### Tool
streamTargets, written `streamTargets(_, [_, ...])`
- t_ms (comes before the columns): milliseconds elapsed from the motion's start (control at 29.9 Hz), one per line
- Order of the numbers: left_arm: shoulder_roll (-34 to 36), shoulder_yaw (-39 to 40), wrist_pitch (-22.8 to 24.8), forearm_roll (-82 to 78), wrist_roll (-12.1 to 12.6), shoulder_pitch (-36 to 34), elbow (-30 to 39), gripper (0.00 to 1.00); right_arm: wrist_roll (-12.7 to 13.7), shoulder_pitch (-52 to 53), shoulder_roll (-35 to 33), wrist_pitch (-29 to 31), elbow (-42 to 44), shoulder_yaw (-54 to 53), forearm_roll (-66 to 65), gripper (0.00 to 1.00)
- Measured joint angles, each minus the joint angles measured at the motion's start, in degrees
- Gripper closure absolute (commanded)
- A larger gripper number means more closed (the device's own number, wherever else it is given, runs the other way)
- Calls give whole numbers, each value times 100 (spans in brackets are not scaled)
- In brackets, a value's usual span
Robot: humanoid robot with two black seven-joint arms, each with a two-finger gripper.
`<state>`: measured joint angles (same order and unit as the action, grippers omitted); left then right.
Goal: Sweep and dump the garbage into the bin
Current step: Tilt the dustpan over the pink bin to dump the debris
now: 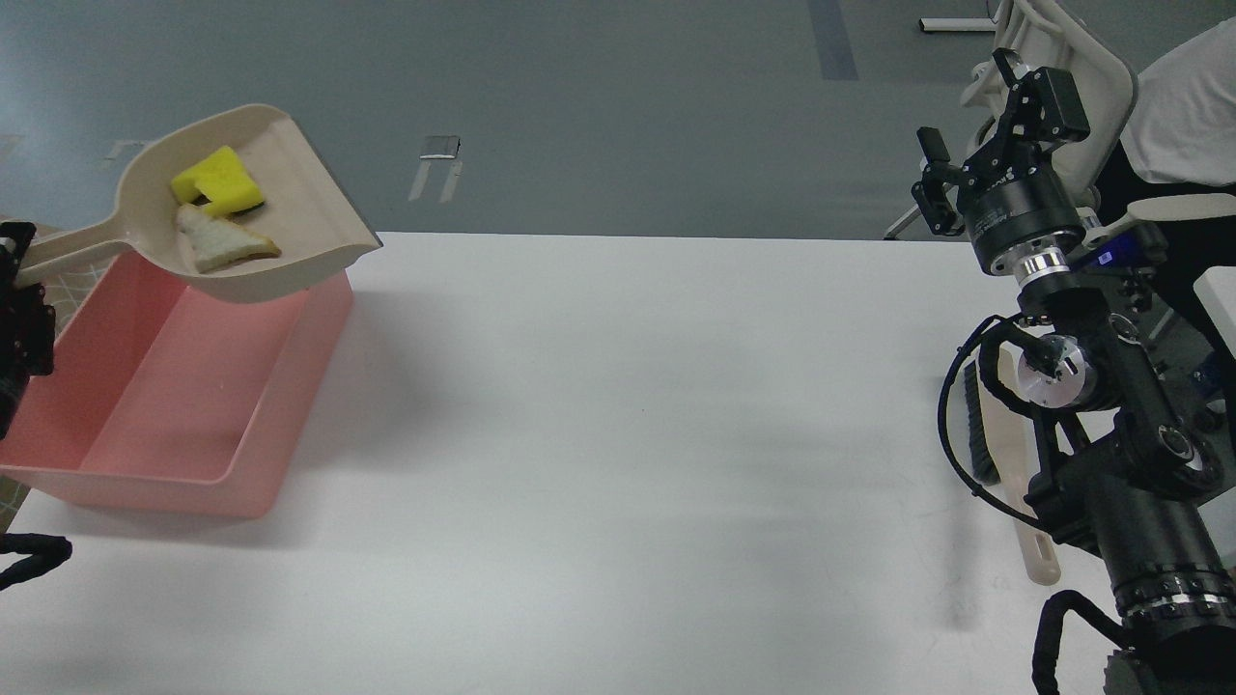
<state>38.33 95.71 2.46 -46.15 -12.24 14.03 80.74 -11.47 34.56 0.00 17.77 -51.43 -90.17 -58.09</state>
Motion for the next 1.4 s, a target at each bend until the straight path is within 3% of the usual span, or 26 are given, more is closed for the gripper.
streamTargets(334, [739, 556, 157, -85, -45, 1033, -217, 89, 0, -11, 0, 42, -69, 1, 198, 0])
streamTargets(702, [1425, 550, 149, -581, -86, 1074, -861, 89, 0, -226, 0, 42, -333, -5, 303, 0])
streamTargets(869, [1619, 550, 153, -1203, -92, 1033, -806, 89, -5, -298, 0, 42, -431, -10, 312, 0])
streamTargets(1403, [3278, 474, 153, -1991, -210, 1073, -402, 88, -14, -726, 0, 42, -761, -184, 317, 0])
